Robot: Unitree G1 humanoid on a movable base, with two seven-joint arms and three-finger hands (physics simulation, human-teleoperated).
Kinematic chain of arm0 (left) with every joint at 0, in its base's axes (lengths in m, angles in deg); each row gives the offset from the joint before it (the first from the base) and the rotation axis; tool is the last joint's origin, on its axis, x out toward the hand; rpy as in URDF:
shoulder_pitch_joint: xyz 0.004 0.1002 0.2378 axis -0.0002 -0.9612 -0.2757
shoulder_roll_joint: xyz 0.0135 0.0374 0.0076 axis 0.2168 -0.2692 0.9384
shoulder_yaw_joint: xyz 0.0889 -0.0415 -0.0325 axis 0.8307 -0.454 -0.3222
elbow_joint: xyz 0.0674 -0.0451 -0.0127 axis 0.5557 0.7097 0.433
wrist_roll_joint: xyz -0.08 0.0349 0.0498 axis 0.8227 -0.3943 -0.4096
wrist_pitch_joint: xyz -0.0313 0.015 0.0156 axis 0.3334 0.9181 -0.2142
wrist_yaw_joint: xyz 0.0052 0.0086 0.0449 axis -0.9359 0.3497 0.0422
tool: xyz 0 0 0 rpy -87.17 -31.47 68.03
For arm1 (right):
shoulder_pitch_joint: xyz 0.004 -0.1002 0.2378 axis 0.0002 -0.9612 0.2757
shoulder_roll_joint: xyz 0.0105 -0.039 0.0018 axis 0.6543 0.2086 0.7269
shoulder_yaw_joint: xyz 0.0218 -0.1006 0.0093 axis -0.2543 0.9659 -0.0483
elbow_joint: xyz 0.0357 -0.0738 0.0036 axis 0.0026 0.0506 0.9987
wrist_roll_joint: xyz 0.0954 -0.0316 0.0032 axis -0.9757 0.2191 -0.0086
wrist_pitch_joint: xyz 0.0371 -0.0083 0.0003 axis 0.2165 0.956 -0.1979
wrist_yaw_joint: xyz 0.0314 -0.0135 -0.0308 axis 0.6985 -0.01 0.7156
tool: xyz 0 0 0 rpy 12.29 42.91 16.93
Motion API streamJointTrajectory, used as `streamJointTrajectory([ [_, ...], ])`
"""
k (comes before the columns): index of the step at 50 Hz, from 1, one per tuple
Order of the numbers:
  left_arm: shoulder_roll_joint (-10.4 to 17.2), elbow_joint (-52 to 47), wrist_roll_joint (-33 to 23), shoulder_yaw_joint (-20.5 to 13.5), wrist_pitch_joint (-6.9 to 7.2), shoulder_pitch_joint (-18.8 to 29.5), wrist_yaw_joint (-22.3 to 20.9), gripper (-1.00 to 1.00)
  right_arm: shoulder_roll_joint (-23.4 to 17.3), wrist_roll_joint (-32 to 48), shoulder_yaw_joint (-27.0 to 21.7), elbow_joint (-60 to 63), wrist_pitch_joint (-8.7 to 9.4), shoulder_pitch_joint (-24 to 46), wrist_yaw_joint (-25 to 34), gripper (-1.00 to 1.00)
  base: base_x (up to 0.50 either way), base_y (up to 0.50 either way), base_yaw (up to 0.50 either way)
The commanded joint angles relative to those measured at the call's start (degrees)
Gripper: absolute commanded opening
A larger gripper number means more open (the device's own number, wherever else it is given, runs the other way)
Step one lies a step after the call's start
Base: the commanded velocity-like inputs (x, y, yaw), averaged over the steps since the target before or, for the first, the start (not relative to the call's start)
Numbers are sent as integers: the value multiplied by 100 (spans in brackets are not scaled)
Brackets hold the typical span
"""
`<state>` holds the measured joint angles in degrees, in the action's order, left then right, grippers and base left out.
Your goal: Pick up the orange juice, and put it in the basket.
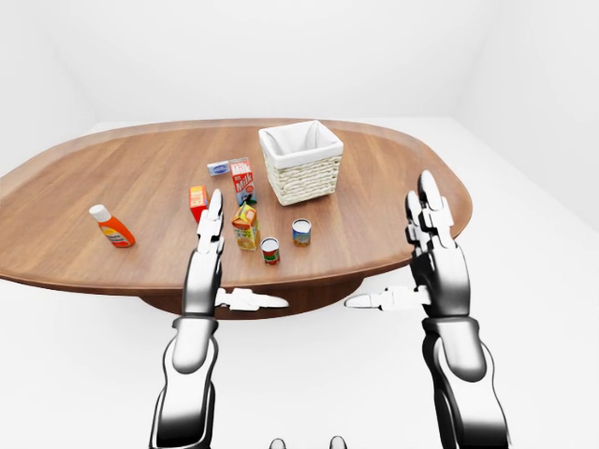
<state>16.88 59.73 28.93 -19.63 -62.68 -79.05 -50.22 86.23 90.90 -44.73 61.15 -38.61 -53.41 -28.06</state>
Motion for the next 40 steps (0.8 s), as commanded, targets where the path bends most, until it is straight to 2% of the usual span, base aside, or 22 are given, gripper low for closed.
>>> streamJointTrajectory([
  [1,34,-270,46,-130,0,22,-66,100,3,15,-16,145,0,83,-6,100,0,0,0],
  [14,25,-117,14,-79,0,2,-49,100,9,9,-25,207,0,138,-27,100,5,0,0],
  [26,12,-100,67,-60,0,8,-82,100,8,-46,-39,250,0,137,-21,100,31,0,0],
  [40,10,-18,37,-28,0,-10,-54,100,4,-44,-12,242,0,105,-17,100,49,0,0],
])
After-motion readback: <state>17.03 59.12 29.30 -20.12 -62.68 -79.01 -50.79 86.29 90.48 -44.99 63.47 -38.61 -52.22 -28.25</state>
